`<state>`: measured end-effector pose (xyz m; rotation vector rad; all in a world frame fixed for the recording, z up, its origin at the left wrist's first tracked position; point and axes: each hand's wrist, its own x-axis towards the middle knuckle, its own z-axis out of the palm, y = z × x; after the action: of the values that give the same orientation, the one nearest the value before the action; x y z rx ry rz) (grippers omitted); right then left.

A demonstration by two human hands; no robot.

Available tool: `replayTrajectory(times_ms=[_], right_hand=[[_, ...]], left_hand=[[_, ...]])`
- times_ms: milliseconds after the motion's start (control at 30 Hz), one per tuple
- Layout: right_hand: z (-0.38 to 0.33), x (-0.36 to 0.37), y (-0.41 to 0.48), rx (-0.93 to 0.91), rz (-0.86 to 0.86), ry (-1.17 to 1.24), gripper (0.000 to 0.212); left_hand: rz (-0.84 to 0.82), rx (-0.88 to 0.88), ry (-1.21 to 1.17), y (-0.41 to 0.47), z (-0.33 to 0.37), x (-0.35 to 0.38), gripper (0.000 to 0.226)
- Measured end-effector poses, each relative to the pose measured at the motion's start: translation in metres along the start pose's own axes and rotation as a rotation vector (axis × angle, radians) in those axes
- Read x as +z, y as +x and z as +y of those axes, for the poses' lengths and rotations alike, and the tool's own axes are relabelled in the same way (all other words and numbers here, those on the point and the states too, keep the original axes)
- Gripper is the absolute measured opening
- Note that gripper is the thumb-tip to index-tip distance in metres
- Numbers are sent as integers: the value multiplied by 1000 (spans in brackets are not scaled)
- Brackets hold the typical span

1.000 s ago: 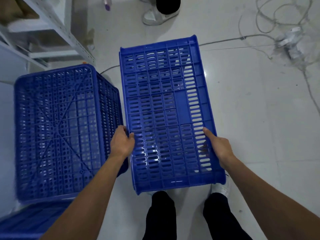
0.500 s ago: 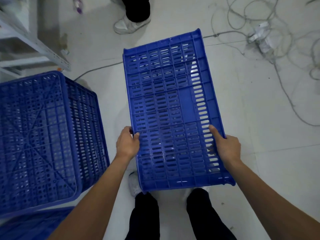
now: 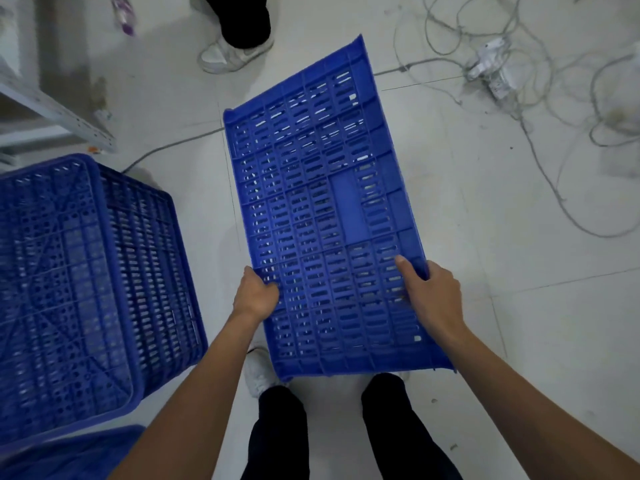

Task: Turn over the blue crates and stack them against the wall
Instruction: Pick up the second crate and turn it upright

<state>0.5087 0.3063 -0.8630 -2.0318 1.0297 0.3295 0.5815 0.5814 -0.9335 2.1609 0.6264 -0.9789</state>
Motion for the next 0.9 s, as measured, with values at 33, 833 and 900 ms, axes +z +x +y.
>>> replayTrajectory(times_ms=[33, 833, 900], right_hand=[[-2, 6, -6, -17, -31, 14, 57], [-99, 218, -113, -373, -605, -355, 59], [-97, 219, -104, -358, -670, -375, 72]], left_hand=[[0, -41, 52, 3, -5, -7, 53], [431, 359, 220, -7, -15, -101, 26], [434, 314, 236, 3, -28, -110, 26]])
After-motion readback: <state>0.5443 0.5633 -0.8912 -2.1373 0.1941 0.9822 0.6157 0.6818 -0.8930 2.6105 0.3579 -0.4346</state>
